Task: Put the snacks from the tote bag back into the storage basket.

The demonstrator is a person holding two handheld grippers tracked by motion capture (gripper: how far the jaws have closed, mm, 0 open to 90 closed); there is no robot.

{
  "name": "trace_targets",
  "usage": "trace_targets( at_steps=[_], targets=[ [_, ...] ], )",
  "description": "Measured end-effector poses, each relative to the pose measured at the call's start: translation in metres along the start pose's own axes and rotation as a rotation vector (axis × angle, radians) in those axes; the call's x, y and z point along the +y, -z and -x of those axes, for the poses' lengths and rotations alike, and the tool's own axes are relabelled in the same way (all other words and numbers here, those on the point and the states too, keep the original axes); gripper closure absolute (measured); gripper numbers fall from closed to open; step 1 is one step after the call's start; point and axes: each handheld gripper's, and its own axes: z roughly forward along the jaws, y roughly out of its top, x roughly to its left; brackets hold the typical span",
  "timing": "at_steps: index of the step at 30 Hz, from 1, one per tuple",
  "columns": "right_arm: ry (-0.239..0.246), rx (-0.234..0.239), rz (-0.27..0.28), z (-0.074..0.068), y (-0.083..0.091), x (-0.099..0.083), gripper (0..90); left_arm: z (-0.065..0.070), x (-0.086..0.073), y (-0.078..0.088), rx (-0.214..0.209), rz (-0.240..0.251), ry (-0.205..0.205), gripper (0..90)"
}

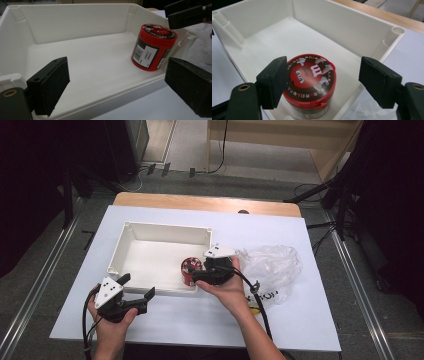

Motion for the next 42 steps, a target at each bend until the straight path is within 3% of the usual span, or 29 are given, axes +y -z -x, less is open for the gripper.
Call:
trace_targets(
  at_steps=[17,42],
  targets=[
    [-0.04,-0.045,0.076,0.026,0.037,0.001,23.8,0.0,-0.001,-0.001,0.007,-0.001,0.002,6.2],
    [-0.073,-0.118,0.103,0.068,0.085,-0.022,16.2,-0.001,-0.003,-0.003,0.009,-0.012,-0.001,6.2]
  ],
)
